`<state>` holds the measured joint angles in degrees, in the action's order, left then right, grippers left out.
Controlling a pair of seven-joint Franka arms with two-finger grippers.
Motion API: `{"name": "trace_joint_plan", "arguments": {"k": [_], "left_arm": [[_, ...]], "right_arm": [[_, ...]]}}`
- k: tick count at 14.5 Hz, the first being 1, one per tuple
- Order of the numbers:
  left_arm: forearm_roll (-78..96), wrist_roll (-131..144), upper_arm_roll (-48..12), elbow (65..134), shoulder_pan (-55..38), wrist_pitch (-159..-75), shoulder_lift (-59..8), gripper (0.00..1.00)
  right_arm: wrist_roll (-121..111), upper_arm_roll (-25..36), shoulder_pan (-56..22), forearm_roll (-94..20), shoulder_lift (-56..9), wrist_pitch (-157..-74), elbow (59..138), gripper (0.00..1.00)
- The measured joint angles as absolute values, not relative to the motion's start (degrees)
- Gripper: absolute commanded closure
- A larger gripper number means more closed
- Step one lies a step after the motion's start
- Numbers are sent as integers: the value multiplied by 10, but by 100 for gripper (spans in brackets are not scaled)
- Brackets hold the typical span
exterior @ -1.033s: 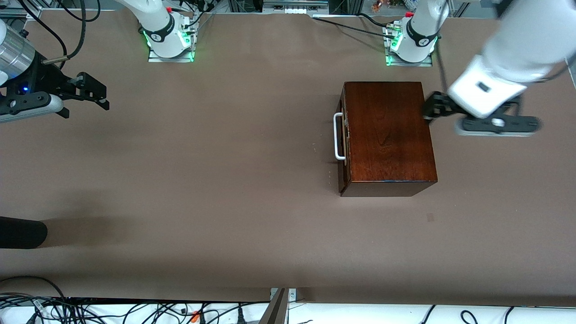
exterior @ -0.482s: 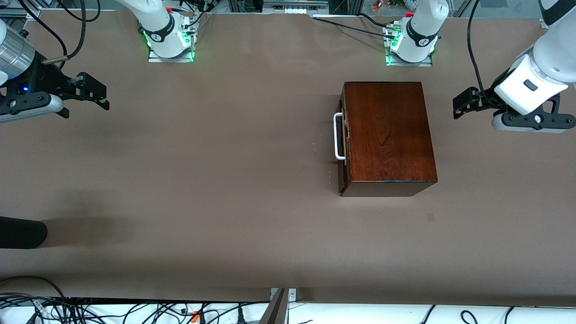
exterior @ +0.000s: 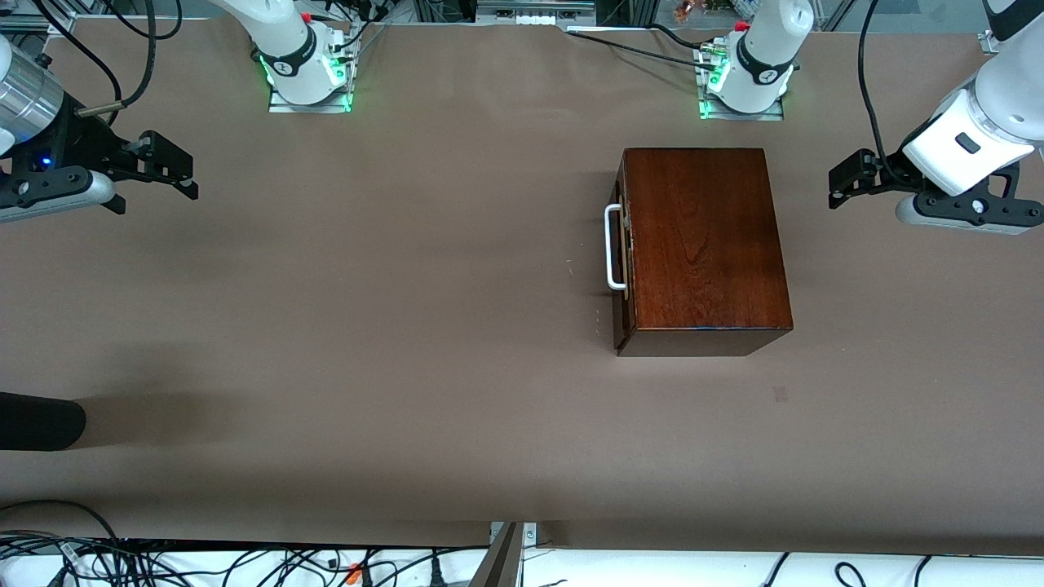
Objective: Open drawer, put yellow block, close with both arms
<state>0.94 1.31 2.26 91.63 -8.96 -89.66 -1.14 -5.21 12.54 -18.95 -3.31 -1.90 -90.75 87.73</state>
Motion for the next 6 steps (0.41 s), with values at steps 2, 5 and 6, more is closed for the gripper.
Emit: {"name": "trace_joint_plan", "arguments": {"k": [2,5,6], "left_arm": [[9,13,23,916,-90,-898,-11,0],[9,12,23,916,-90,-899,-11,0],[9,12,23,916,-90,-899,-11,0]], "right_arm": [[-52,125,-190,-33,-19,-907,877,0],[-52,125,-190,-33,-19,-907,877,0],[-52,125,-190,-33,-19,-907,877,0]]}}
